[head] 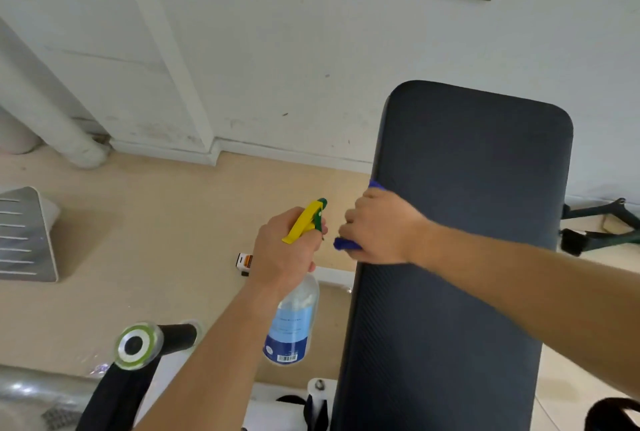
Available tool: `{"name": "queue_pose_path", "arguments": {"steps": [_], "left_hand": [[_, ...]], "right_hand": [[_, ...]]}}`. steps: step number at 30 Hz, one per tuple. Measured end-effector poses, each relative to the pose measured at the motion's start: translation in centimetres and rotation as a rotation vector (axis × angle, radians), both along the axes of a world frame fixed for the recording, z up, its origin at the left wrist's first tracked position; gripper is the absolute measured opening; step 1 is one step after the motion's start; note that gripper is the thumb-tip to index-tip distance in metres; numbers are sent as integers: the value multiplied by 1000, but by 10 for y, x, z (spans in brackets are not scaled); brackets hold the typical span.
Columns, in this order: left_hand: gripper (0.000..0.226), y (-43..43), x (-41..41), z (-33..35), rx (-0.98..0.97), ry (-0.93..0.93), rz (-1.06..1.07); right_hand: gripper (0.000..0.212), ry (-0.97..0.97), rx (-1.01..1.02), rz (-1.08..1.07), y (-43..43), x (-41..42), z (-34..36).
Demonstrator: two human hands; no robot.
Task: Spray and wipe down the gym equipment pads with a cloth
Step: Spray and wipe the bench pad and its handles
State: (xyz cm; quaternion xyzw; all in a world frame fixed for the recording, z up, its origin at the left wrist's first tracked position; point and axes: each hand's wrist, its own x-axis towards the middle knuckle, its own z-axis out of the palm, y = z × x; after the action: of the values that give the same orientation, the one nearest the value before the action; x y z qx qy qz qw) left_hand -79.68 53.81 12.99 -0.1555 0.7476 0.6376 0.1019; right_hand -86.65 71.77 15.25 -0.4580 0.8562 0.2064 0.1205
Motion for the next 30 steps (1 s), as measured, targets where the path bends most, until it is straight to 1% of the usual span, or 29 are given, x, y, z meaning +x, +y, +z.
{"name": "queue_pose_path", "arguments": {"steps": [1, 3, 4, 5, 7, 8, 9, 11, 13, 15, 16, 17, 19, 21, 22, 23, 25, 27, 30], "left_hand": [[21, 0, 3, -1, 17, -3, -3], [28, 1, 6, -1, 31, 4, -20], [29, 1, 7, -1, 35, 12, -29], [30, 2, 6, -2, 42, 27, -30], [30, 3, 4, -3, 45, 64, -24], [30, 3, 2, -4, 40, 84, -20], [30, 4, 0, -5, 30, 103, -17], [30, 3, -2, -6, -3, 128, -10], [29, 2, -2, -7, -44, 149, -2], [28, 3, -1, -8, -73, 169, 3], [27, 4, 1, -8, -85, 173, 0], [26, 6, 3, -9, -99, 178, -10], [23, 12, 8, -14, -125, 191, -70], [16, 20, 16, -20, -161, 208, -161], [14, 24, 21, -24, -176, 213, -199], [12, 27, 26, -27, -182, 212, -221], [11, 33, 38, -35, -188, 182, -224], [15, 36, 48, -45, -227, 141, -208], [20, 35, 63, -57, -297, 109, -201]], "right_hand": [[41, 69, 12, 7, -2, -15, 10], [42, 284, -22, -36, -3, -56, 29], [42, 366, -10, -98, -1, -74, 39], [42, 399, -30, -176, 2, -88, 45], [39, 408, -175, -331, 3, -96, 45], [38, 411, -227, -373, 2, -89, 38], [36, 406, -240, -365, 0, -74, 28], [33, 308, -230, -247, -1, -29, 4], [30, 111, -173, -110, 2, 20, -13], [30, -40, -143, -10, 7, 38, -15], [33, -61, -114, 30, 9, 32, -10], [36, -20, -97, 43, 12, 19, -3], [37, 183, -188, -54, 20, -14, 20], [34, 380, -369, -287, 39, -47, 50], [34, 423, -451, -405, 49, -59, 63], [35, 440, -520, -487, 56, -68, 73], [37, 427, -599, -559, 61, -78, 82], [40, 406, -651, -562, 58, -83, 81], [40, 349, -637, -540, 41, -82, 64]]}}
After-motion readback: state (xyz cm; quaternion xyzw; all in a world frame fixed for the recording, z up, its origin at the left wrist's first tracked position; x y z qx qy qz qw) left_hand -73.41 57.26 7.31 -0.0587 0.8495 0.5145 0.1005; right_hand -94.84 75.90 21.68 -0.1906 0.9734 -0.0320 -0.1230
